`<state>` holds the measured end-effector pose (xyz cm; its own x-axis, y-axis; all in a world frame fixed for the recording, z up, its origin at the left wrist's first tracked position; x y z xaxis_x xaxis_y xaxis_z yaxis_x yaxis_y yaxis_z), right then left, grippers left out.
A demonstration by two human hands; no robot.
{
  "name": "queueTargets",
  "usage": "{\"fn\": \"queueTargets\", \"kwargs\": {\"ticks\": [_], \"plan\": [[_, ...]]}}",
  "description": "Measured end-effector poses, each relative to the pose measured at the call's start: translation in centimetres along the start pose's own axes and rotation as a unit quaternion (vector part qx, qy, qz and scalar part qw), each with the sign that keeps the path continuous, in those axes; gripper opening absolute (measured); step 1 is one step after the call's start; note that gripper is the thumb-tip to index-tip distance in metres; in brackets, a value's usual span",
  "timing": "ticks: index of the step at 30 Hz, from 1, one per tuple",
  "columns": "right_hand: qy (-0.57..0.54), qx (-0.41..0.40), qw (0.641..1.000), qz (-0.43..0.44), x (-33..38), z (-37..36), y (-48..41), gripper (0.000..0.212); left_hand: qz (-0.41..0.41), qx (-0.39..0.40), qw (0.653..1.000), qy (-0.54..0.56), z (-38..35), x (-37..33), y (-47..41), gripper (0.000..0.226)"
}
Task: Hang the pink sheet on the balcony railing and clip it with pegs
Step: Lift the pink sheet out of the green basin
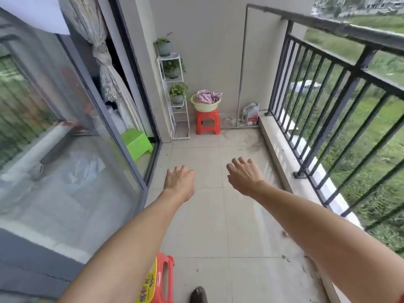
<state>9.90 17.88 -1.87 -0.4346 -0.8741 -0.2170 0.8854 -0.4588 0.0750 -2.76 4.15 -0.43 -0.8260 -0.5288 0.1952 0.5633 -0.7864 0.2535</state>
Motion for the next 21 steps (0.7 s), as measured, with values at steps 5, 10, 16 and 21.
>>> {"fn": "queueTargets", "kwargs": {"ticks": [5,10,16,21], "plan": [[0.007,0.020,1.000,-0.010,-2.5,-1.8,-9.1,0.027,-0.016,0.010,1.000,-0.006,-0.2,1.8,-9.6,0.025],[0.002,0.019,1.000,-0.019,-4.8,-2.1,-20.3,0.029,-0.044,0.007,0.999,-0.008,1.4,5.2,-21.4,0.024],[0.001,0.039,0.998,-0.043,-8.6,-1.5,-31.8,0.025,-0.065,0.002,0.998,-0.019,5.1,8.7,-33.8,0.024],[-0.006,0.037,0.999,-0.037,-12.1,-1.8,-40.9,0.028,-0.078,0.005,0.997,-0.018,6.4,10.1,-43.3,0.024]]}}
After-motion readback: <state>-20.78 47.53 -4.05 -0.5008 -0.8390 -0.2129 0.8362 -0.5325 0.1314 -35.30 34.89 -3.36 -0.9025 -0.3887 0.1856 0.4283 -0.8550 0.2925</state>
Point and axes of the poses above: each hand's wrist, its own y-axis away from the middle knuckle, its own z-axis out of the back of the hand, x = y × z, the point moved 5 cm from there along -y, towards the middle knuckle, and after that the axes turned 10 degrees about x, right-handed, at the moved point
